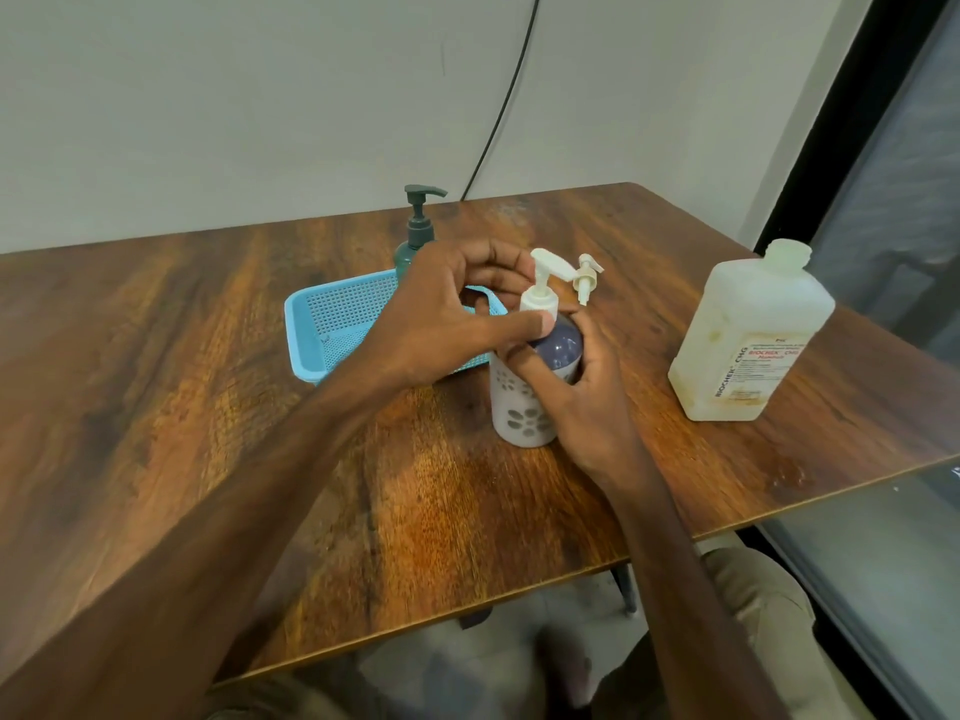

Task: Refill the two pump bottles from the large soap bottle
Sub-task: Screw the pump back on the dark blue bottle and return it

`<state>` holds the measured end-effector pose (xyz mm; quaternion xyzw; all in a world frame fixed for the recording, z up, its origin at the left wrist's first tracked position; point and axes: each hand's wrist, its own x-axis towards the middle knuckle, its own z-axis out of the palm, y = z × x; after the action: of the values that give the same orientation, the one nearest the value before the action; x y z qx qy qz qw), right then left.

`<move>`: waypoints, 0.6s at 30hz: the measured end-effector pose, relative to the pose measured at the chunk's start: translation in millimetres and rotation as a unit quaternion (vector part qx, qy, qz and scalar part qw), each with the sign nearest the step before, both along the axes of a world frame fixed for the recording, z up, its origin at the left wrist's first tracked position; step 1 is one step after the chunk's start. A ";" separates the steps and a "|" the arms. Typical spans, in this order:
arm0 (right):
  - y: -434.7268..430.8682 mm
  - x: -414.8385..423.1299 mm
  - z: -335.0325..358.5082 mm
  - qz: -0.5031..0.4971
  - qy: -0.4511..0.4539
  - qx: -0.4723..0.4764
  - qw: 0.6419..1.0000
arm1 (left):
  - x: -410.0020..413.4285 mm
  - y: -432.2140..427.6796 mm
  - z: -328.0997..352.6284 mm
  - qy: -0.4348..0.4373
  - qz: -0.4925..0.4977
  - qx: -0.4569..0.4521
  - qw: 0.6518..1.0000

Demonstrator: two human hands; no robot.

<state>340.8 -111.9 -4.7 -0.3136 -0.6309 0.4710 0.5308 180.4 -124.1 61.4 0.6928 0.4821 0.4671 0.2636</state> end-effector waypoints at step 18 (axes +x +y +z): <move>0.0 3.0 2.4 0.005 -0.010 -0.012 1.000 | 6.4 2.7 -7.1 0.109 0.017 0.092 0.990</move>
<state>343.8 -112.0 -2.3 -0.3217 -0.6318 0.4780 0.5184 186.8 -121.3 54.4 0.7526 0.4747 0.4356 0.1361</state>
